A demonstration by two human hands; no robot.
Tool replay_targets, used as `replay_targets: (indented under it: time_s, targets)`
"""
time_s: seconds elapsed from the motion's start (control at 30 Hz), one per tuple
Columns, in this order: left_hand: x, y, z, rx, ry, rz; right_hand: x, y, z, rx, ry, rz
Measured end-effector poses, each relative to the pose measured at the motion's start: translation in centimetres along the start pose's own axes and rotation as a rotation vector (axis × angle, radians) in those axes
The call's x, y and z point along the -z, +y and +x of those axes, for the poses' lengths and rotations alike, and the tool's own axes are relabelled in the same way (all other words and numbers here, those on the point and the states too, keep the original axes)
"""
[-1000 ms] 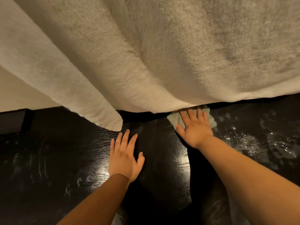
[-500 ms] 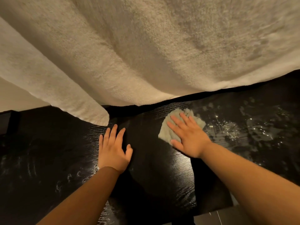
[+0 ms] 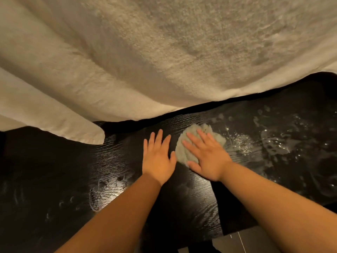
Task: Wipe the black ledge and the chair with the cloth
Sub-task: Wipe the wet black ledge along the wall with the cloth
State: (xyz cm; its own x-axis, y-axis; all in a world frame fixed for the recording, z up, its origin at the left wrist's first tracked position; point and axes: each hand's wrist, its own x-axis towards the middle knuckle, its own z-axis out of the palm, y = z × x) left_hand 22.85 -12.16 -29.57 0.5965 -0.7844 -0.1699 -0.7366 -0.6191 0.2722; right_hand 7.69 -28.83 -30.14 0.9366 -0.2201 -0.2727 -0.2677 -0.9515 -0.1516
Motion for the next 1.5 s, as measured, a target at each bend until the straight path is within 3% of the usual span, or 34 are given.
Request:
replay_targets:
  time_s: [0.1, 0.17, 0.43, 0.67, 0.93, 1.1, 1.2, 1.37, 1.5]
  targets:
    - [-0.7, 1.1, 0.7, -0.008, -0.003, 0.077, 1.9, 3.0, 3.3, -0.216, -0.019, 0.005]
    - [-0.8, 0.9, 0.7, -0.001, 0.012, 0.073, 2.4, 3.0, 4.0, -0.264, -0.016, 0.038]
    - [-1.3, 0.7, 0.9, 0.022, -0.019, 0.106, 1.0, 3.2, 1.7, 0.108, -0.023, 0.047]
    - [-1.3, 0.7, 1.0, 0.025, -0.015, 0.121, 3.8, 5.3, 7.4, -0.183, 0.009, -0.005]
    - [-1.3, 0.4, 0.9, 0.026, 0.002, 0.111, 0.7, 4.7, 0.9, 0.136, 0.017, 0.048]
    - [-1.2, 0.7, 0.9, 0.031, 0.006, 0.117, 3.8, 9.6, 6.1, -0.219, -0.015, -0.008]
    - [-1.1, 0.7, 1.0, 0.034, -0.016, 0.125, 3.2, 8.6, 5.4, -0.300, 0.024, 0.019]
    - [-1.2, 0.7, 1.0, 0.039, -0.015, 0.126, 0.6, 5.4, 0.3, -0.117, 0.020, 0.038]
    - [-1.4, 0.6, 1.0, 0.038, -0.003, 0.123, 1.8, 9.0, 1.5, -0.036, -0.014, 0.015]
